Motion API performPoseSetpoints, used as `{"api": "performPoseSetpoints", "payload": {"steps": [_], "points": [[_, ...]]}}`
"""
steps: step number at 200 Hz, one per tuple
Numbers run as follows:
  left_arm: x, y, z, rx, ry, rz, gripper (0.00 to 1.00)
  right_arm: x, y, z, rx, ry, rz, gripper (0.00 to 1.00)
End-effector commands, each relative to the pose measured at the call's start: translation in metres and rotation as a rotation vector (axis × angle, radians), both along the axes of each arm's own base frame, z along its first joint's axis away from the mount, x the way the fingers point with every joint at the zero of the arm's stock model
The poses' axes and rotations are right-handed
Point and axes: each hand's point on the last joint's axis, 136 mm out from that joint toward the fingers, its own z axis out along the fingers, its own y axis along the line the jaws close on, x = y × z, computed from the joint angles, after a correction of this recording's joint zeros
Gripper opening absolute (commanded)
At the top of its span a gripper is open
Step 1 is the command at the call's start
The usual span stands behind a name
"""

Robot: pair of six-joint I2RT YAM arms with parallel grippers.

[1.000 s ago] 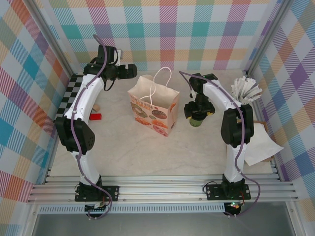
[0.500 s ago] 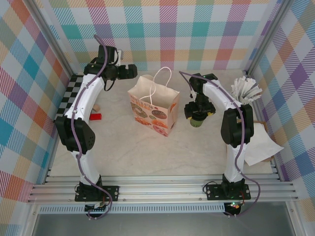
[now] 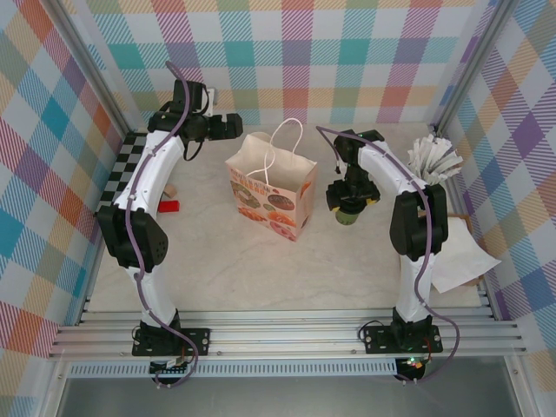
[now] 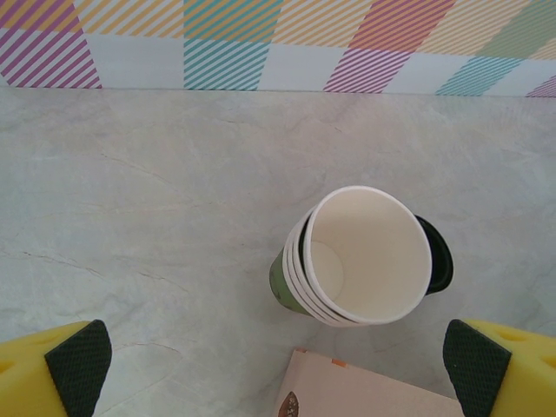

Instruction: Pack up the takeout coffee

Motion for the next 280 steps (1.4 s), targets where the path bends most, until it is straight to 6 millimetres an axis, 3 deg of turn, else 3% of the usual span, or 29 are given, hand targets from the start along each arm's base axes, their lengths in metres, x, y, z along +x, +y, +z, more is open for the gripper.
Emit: {"api": "performPoseSetpoints", "payload": {"steps": [1,38,75,106,120,138,185,222,251,267,280], "points": [[0.003,0.004,0.002,0.002,0.001,-0.011,1.0,-0.009,-0.003,0.009,-0.017,0.007,0.025,0.89],[0.003,0.004,0.003,0.001,-0.002,-0.011,1.0,-0.007,-0.005,0.014,-0.025,-0.017,0.039,0.79],[0.002,0.001,0.006,-0.014,-0.008,-0.024,1.0,-0.003,-0.009,0.027,-0.039,-0.072,0.045,0.59],[-0.004,-0.007,0.015,-0.041,-0.008,-0.067,1.0,-0.005,-0.014,0.041,-0.055,-0.084,0.031,0.5],[-0.01,-0.014,0.018,-0.056,-0.001,-0.127,1.0,-0.007,-0.014,0.052,-0.051,-0.096,0.028,0.33],[-0.025,-0.032,0.023,-0.094,0.021,-0.255,1.0,-0.009,-0.016,0.069,-0.051,-0.123,0.016,0.23],[-0.055,-0.07,0.029,-0.161,0.05,-0.493,0.99,-0.014,-0.014,0.121,-0.019,-0.209,-0.006,0.24],[-0.06,-0.051,0.008,-0.019,0.112,-0.441,0.95,-0.023,-0.005,0.161,0.016,-0.223,-0.013,0.23],[-0.073,-0.061,-0.008,0.06,0.165,-0.493,0.93,-0.031,0.001,0.183,0.059,-0.246,-0.071,0.23],[-0.076,-0.073,-0.012,0.049,0.173,-0.522,0.86,-0.033,0.006,0.195,0.087,-0.274,-0.089,0.23],[-0.073,-0.075,-0.017,0.051,0.179,-0.517,0.7,-0.032,0.013,0.208,0.122,-0.316,-0.1,0.23]]}}
